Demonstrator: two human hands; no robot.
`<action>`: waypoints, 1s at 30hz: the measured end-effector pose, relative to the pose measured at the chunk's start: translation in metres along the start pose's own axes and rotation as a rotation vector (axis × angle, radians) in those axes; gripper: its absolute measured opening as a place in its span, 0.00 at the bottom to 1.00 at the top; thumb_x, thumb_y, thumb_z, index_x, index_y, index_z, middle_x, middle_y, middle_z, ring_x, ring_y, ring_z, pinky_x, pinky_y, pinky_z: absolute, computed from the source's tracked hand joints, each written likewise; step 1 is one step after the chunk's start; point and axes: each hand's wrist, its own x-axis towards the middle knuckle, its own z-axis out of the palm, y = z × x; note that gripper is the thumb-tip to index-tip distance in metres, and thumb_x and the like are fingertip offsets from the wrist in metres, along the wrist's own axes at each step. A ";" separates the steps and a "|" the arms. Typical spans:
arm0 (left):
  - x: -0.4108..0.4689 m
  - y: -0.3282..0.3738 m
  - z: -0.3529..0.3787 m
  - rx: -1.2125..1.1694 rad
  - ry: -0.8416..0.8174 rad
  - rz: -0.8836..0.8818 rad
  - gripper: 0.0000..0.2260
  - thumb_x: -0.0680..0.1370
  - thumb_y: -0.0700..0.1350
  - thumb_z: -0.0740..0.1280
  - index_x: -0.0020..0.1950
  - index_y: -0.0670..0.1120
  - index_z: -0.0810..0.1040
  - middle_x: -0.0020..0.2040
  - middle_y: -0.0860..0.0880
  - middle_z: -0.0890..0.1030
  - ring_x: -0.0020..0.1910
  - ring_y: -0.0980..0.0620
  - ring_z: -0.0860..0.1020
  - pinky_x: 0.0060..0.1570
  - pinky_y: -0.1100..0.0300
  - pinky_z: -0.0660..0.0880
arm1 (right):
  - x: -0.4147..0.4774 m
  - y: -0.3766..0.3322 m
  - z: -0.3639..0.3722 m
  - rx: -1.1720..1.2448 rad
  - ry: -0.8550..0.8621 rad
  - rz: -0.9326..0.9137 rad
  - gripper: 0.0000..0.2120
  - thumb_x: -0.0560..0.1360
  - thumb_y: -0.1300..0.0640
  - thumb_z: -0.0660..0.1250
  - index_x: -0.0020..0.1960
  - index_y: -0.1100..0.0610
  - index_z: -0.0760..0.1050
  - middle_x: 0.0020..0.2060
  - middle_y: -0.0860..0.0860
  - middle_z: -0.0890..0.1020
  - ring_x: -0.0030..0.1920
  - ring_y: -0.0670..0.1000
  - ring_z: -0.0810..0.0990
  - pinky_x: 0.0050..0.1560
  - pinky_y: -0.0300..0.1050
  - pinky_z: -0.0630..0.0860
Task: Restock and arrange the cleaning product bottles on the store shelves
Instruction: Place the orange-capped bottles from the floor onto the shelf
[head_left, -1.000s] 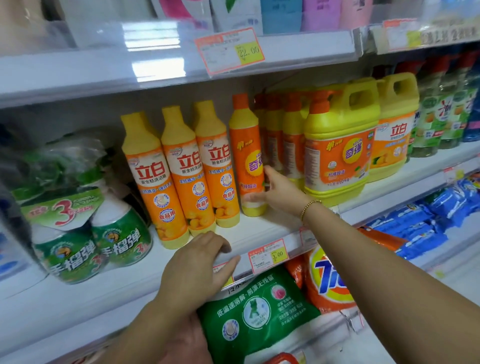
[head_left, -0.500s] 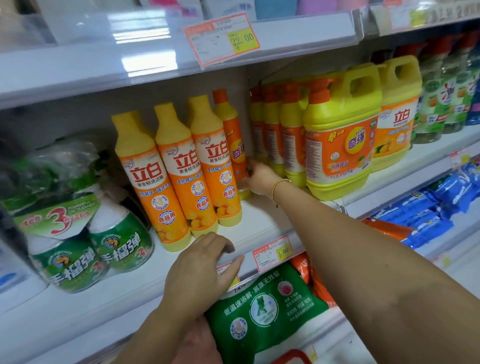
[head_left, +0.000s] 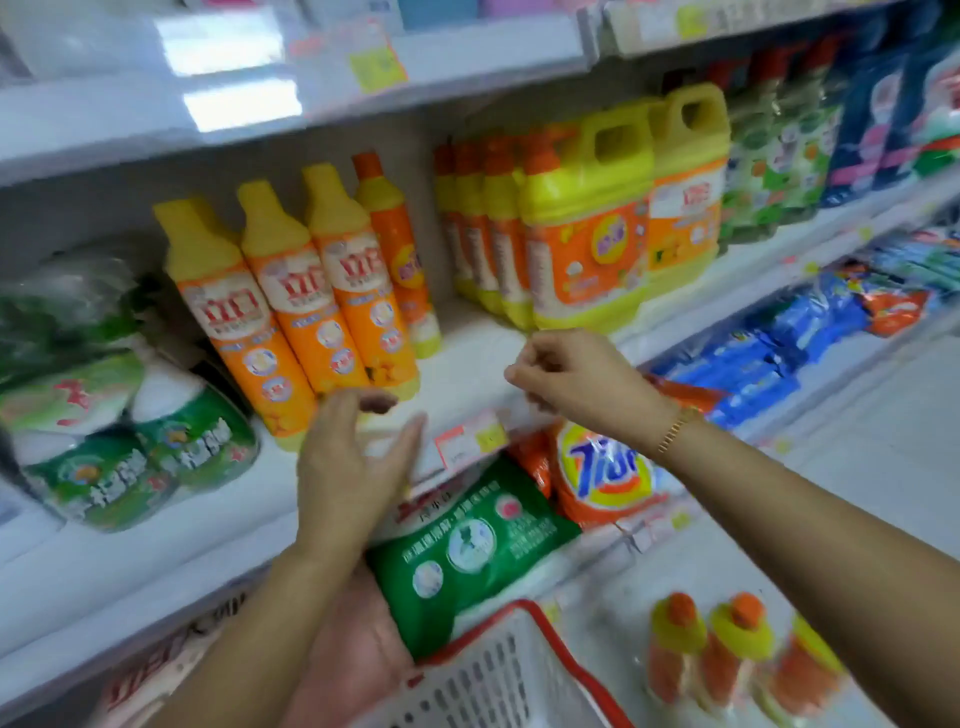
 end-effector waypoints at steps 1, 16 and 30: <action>-0.011 0.017 0.008 -0.082 0.035 -0.016 0.09 0.72 0.52 0.72 0.41 0.49 0.76 0.39 0.56 0.78 0.42 0.56 0.76 0.45 0.62 0.70 | -0.031 0.008 -0.013 -0.067 0.026 -0.022 0.10 0.74 0.56 0.69 0.36 0.56 0.74 0.28 0.48 0.78 0.28 0.43 0.73 0.35 0.40 0.68; -0.185 0.037 0.214 -0.051 -0.968 -0.539 0.29 0.64 0.42 0.80 0.62 0.46 0.73 0.55 0.52 0.79 0.54 0.51 0.77 0.51 0.60 0.73 | -0.294 0.210 0.005 -0.071 0.534 0.216 0.10 0.75 0.59 0.61 0.54 0.60 0.75 0.51 0.53 0.76 0.56 0.43 0.73 0.58 0.32 0.67; -0.197 0.032 0.247 0.101 -0.837 -0.583 0.21 0.66 0.47 0.77 0.55 0.45 0.75 0.49 0.50 0.79 0.50 0.49 0.78 0.46 0.61 0.69 | -0.299 0.273 0.019 0.105 0.629 0.573 0.35 0.64 0.55 0.77 0.67 0.52 0.66 0.60 0.49 0.68 0.57 0.47 0.71 0.56 0.42 0.72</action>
